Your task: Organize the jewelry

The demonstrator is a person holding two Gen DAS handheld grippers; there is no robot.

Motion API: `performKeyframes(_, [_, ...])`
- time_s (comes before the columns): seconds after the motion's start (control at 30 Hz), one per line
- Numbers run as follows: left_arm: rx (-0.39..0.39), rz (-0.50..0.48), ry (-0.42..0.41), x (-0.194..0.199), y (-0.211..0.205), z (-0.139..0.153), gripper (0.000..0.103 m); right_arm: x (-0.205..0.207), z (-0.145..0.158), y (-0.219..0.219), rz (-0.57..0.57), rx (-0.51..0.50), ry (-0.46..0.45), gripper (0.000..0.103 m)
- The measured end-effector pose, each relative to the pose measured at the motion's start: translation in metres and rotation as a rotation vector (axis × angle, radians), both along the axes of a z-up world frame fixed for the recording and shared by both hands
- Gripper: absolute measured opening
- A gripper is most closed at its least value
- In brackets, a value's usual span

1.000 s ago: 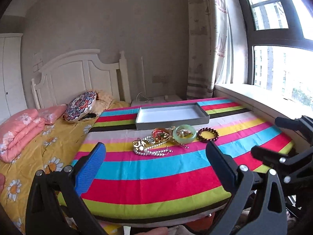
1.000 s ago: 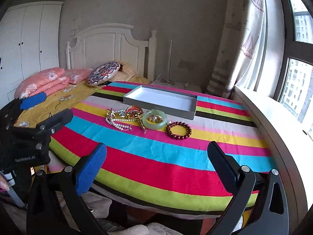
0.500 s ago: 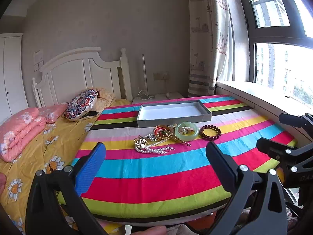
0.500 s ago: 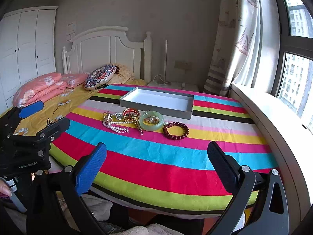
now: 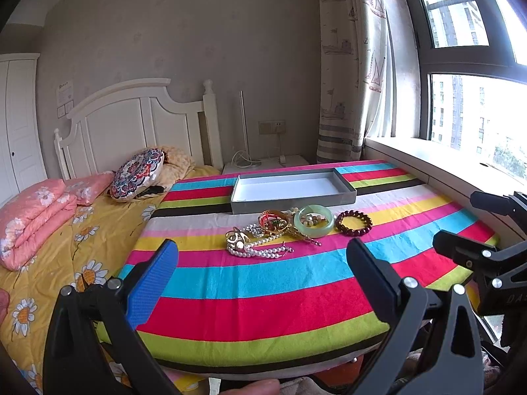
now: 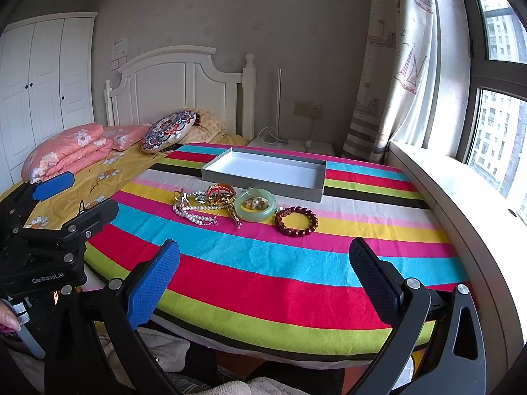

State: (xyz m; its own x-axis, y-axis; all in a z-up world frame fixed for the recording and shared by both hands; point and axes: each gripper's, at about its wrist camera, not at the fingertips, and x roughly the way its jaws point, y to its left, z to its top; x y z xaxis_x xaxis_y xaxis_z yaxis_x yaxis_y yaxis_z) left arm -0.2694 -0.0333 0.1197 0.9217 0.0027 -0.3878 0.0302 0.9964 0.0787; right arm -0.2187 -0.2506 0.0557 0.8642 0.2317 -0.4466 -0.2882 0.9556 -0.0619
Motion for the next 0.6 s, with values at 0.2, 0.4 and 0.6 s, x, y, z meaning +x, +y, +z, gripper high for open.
performKeyframes(0.2, [-0.001,0.002,0.001,-0.0008,0.0008,-0.0011,0.101,-0.0004,0.0004,0.0016,0.004,0.000,0.001,0.099])
performKeyframes(0.4, [-0.004,0.002,0.005,0.0000,0.0017,-0.0010,0.101,-0.0016,0.0007,0.0019,0.002,0.001,0.001,0.099])
performKeyframes(0.6, [-0.007,0.003,0.008,0.0001,0.0020,-0.0016,0.101,-0.0023,0.0010,0.0017,0.002,0.002,0.000,0.099])
